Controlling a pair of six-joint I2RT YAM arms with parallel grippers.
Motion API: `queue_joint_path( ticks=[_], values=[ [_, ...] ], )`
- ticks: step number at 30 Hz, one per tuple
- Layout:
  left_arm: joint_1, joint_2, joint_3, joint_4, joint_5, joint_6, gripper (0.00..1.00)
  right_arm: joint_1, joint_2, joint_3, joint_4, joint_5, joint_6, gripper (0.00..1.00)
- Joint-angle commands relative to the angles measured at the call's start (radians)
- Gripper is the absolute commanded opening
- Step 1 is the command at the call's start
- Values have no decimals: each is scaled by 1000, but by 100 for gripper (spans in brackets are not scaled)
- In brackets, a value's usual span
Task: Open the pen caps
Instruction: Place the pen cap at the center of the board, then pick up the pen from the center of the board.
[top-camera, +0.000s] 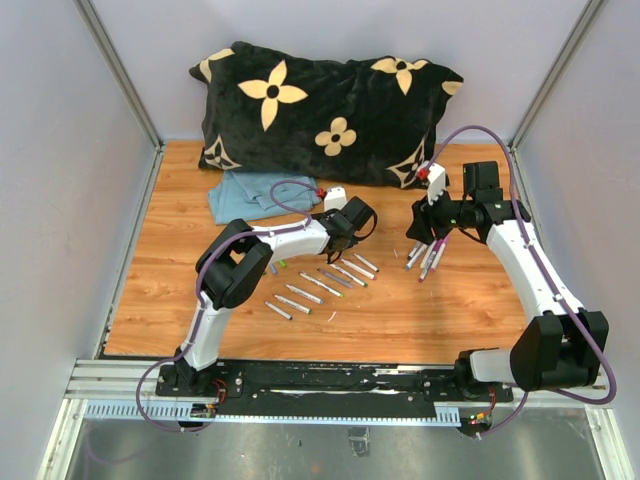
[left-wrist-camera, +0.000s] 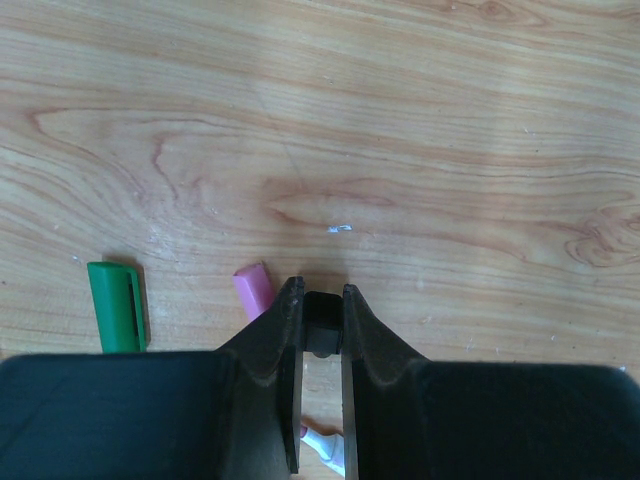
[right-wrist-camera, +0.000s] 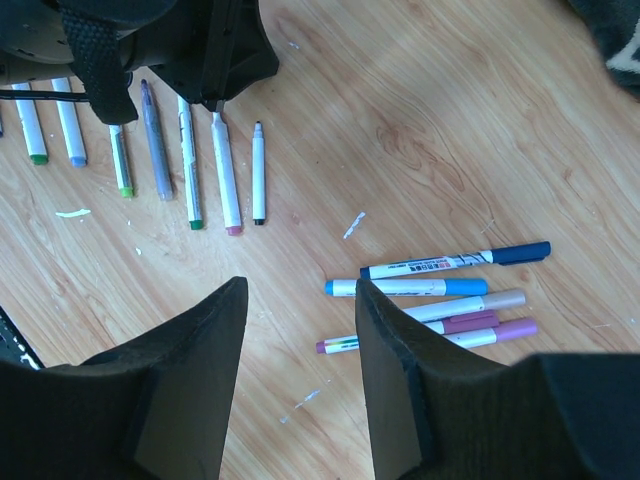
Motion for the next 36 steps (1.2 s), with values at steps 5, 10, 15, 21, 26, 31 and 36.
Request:
queue_joint_path(
  ticks=[5, 10, 15, 21, 26, 31, 36],
  values=[
    [3, -13, 12, -6, -22, 9, 23, -30, -5, -10, -6, -35, 13, 49],
    [3, -39, 8, -1, -19, 16, 31, -40, -6, -12, -6, -47, 16, 49],
    [3, -76, 1, 2, -17, 26, 32, -47, -6, -14, -6, -57, 19, 50],
    [2, -198, -64, 47, 14, 57, 34, -51, 3, -17, -5, -69, 20, 52],
    [2, -357, -192, 132, 49, 126, 35, -54, 30, -18, -5, -59, 32, 53],
    [3, -568, -436, 353, 193, 285, 37, -54, 88, -2, -22, -2, 41, 53],
    [4, -771, -732, 582, 304, 324, 50, -64, 143, 17, -45, 68, 48, 53]
  ],
)
